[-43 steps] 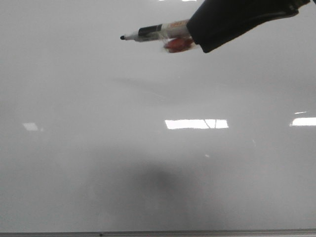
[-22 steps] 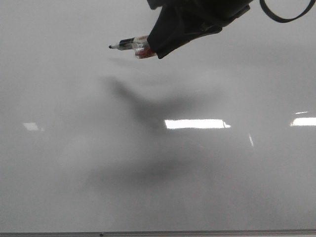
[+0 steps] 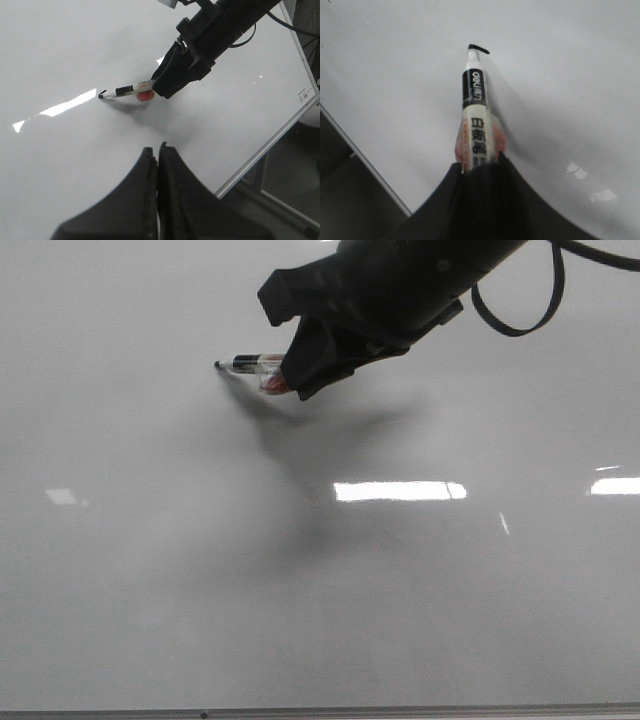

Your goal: Write number 8 on whiteboard

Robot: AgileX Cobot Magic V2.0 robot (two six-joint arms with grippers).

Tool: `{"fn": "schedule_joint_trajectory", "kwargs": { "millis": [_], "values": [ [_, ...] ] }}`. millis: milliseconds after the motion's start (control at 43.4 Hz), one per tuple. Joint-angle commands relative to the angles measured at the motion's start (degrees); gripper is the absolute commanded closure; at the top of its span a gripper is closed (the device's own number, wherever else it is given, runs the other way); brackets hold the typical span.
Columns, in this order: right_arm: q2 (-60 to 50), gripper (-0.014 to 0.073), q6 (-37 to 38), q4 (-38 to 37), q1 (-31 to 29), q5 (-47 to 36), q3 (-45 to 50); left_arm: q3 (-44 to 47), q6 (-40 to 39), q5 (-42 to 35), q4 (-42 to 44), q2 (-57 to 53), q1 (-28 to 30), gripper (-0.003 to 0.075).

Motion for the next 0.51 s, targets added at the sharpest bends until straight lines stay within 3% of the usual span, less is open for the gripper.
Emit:
{"fn": "schedule_joint_trajectory", "kwargs": {
  "millis": [0,484],
  "values": [
    [-1.4,0.0652,0.0,-1.2,-0.5,0.0,-1.0,-1.5,-0.7,-4.5,-1.2,0.5,0.1,0.0741],
    [-5.1,0.0652,0.3,-1.6,-4.6,0.2,9.2,-1.5,-0.7,-4.5,-1.2,0.5,0.1,0.0741]
  ]
}}
